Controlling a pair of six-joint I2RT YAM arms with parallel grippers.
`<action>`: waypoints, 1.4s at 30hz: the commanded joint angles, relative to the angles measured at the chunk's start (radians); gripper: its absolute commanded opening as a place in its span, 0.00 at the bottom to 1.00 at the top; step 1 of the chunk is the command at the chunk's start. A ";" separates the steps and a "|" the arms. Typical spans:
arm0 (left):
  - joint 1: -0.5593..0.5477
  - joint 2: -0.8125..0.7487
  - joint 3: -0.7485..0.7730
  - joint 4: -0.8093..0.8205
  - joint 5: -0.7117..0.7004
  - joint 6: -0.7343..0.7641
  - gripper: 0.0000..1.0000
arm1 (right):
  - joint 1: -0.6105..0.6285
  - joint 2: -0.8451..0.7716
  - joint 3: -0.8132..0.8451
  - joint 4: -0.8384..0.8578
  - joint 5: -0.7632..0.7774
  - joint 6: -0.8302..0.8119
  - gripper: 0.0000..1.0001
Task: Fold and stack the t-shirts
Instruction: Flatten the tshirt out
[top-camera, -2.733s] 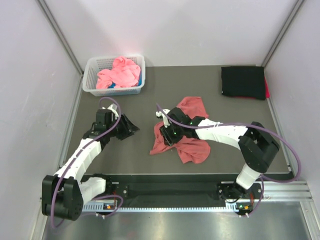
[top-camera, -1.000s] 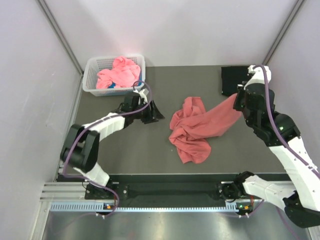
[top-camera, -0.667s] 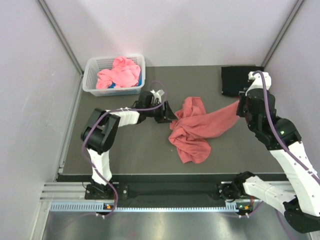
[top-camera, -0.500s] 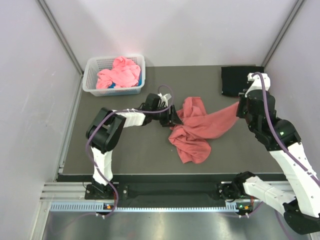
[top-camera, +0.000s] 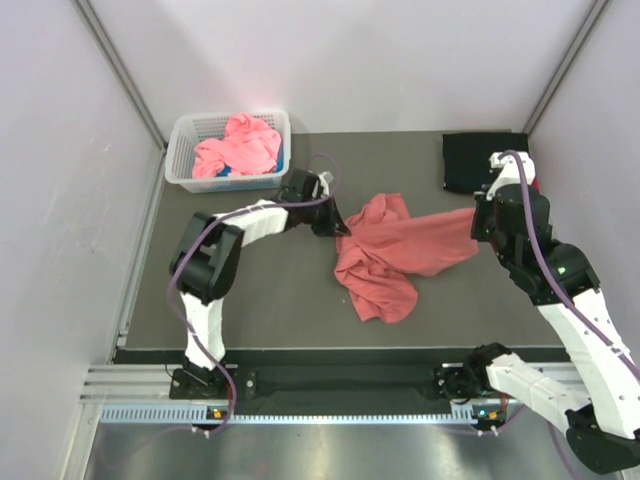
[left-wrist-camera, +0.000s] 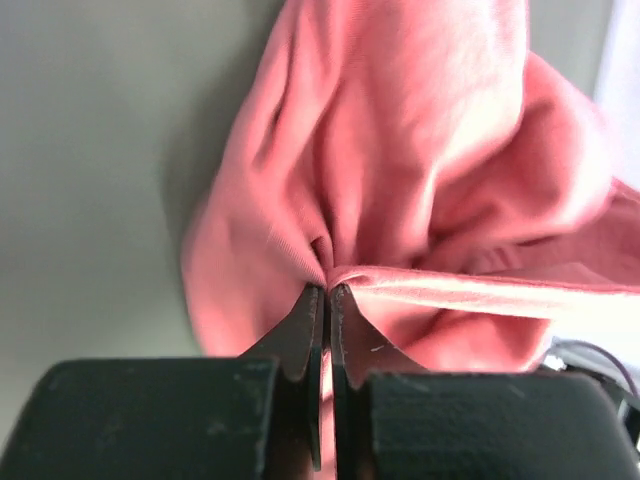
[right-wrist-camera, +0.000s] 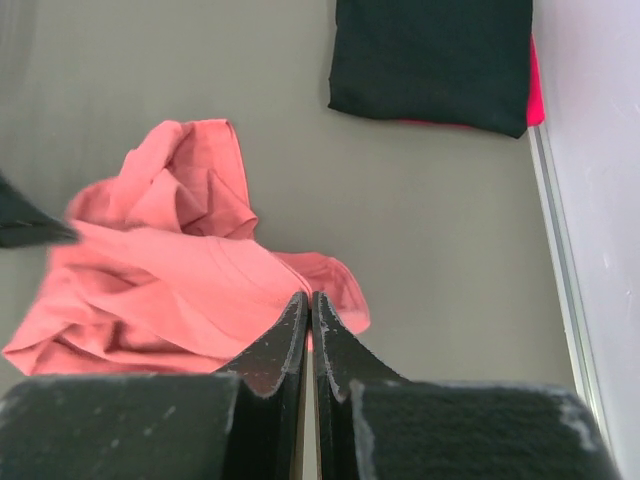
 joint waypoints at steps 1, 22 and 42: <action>0.045 -0.285 0.119 -0.358 -0.233 0.104 0.00 | -0.029 -0.011 0.011 0.063 -0.009 -0.026 0.00; -0.046 -0.855 -0.331 -0.475 -0.349 -0.022 0.66 | -0.272 0.133 0.065 0.074 -0.355 -0.001 0.00; -0.064 -0.538 -0.135 -0.619 -0.100 0.339 0.62 | -0.272 -0.030 -0.167 0.114 -0.517 0.046 0.00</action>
